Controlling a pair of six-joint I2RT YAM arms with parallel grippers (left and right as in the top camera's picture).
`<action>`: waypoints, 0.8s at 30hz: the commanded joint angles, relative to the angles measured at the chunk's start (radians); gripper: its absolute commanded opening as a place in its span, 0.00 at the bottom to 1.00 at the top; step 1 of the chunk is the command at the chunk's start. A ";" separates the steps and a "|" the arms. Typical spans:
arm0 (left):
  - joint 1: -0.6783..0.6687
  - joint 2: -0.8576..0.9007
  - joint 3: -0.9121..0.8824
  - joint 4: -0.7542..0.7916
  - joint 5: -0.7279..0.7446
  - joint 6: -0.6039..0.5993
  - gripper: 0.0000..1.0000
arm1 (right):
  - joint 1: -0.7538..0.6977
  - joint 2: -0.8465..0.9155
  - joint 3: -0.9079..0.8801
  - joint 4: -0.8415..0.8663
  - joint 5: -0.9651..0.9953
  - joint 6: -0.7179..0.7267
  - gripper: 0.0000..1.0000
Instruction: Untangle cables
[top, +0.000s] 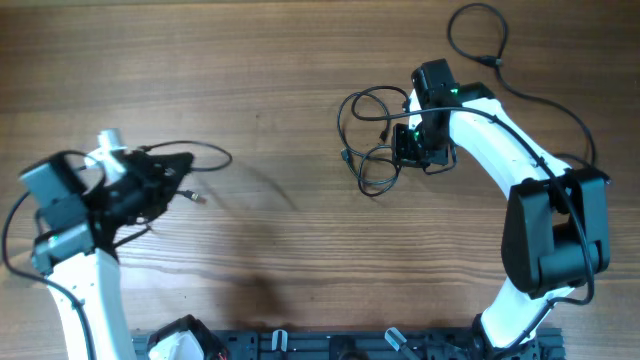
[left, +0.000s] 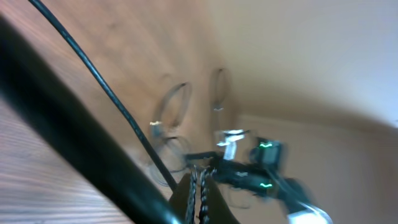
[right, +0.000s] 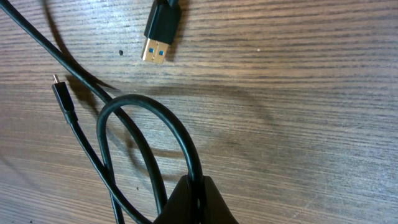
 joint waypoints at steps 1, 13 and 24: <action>-0.149 -0.005 0.005 -0.023 -0.300 0.105 0.04 | -0.002 0.015 0.002 0.001 0.015 0.013 0.04; -0.464 0.115 0.005 0.048 -0.729 0.104 0.04 | -0.002 0.015 0.002 -0.017 -0.118 0.066 0.05; -0.512 0.468 0.005 0.206 -0.729 0.110 0.04 | 0.123 0.015 0.002 -0.028 -0.039 0.185 0.30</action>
